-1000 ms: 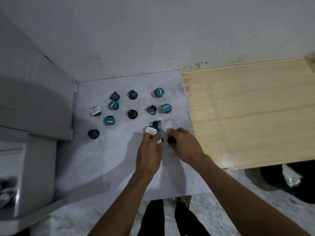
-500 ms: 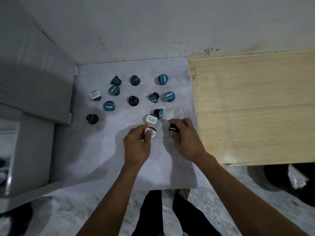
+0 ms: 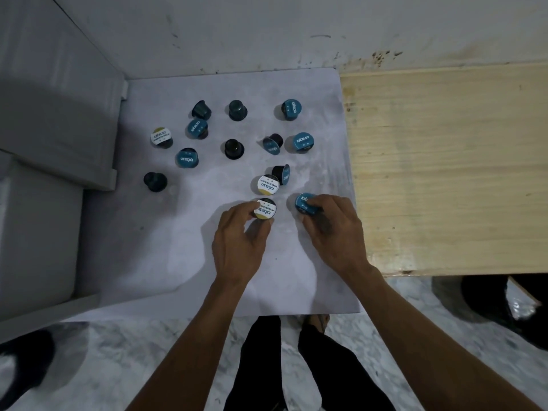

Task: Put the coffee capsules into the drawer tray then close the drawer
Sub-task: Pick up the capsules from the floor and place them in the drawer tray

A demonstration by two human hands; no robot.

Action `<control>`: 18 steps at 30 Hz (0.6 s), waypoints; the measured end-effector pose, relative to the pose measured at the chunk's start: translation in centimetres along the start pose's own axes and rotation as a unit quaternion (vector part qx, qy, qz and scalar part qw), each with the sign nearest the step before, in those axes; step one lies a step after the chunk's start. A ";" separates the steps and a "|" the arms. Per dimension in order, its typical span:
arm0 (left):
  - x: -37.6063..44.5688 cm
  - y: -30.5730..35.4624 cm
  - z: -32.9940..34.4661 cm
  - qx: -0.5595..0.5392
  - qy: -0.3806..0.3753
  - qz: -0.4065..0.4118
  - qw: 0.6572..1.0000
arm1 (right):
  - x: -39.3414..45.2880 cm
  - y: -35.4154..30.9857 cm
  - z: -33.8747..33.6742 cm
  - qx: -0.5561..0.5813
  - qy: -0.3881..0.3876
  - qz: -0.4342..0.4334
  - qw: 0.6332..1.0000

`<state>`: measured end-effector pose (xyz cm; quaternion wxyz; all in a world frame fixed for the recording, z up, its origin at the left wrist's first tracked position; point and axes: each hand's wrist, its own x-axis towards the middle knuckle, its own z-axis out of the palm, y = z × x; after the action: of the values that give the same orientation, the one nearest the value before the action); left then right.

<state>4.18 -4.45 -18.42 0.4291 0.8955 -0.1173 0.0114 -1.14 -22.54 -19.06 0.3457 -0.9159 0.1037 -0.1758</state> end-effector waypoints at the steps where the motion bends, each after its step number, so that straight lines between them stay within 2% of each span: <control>1: 0.1 0.0 0.1 -0.004 0.000 0.002 1.000 | 0.0 0.1 0.2 -0.005 0.004 -0.001 1.000; 11: 0.1 -0.4 1.3 -0.017 0.038 0.004 0.999 | 0.0 0.5 1.0 0.002 0.060 -0.022 0.998; 18: -0.6 1.0 -1.7 -0.088 0.085 -0.024 0.992 | 0.0 -1.4 -0.4 0.036 0.043 -0.001 0.998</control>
<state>3.51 -3.61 -16.69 0.5145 0.8528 -0.0599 0.0668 -1.22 -21.71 -17.88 0.3731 -0.8946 0.1115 -0.2192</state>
